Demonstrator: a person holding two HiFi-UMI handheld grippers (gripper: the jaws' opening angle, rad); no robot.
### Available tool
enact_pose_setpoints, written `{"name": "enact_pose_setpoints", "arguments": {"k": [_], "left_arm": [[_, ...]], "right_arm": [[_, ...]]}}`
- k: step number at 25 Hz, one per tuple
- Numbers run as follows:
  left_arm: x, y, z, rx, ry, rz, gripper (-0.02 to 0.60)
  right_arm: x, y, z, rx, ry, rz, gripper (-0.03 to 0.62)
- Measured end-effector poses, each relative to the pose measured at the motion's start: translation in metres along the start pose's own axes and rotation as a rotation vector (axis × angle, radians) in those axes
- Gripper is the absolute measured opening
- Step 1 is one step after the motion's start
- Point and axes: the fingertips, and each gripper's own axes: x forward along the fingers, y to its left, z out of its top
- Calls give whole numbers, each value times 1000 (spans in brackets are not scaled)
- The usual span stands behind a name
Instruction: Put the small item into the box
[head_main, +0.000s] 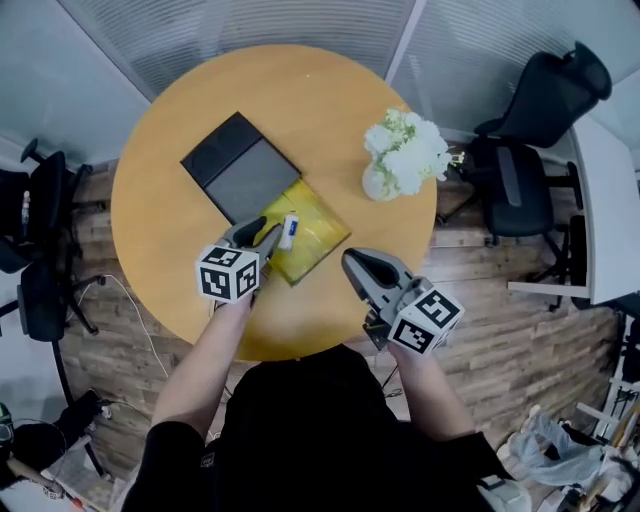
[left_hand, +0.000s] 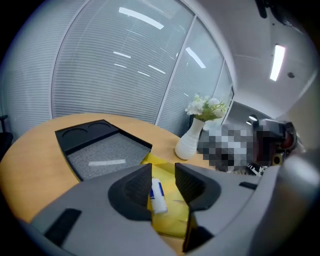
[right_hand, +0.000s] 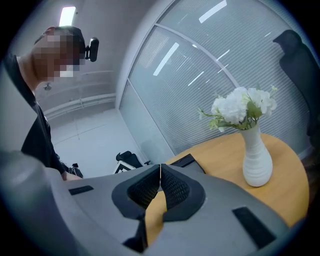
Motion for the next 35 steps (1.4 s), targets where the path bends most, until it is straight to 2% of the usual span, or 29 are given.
{"name": "enact_pose_setpoints", "arguments": {"k": [7,14,22,30,35], "left_arm": [[-82,-16,9,54,-125,-3,101],[-172,-23,6,74,-242,18,61],[-261,-38,-3,48,-365,24,44],[-331,-67,-23,81,-441,35,38],[-361,-93,-35,113,-466,7,38]], "right_arm": [[6,62,2,-79,3,39,35],[13,121,3,-131,-10,73,35],[10,189,-5,-208,-21,114,35],[-18,237,-23,-258,-19,84,35],[-45,262,-29,-279,-33,46,35]]}}
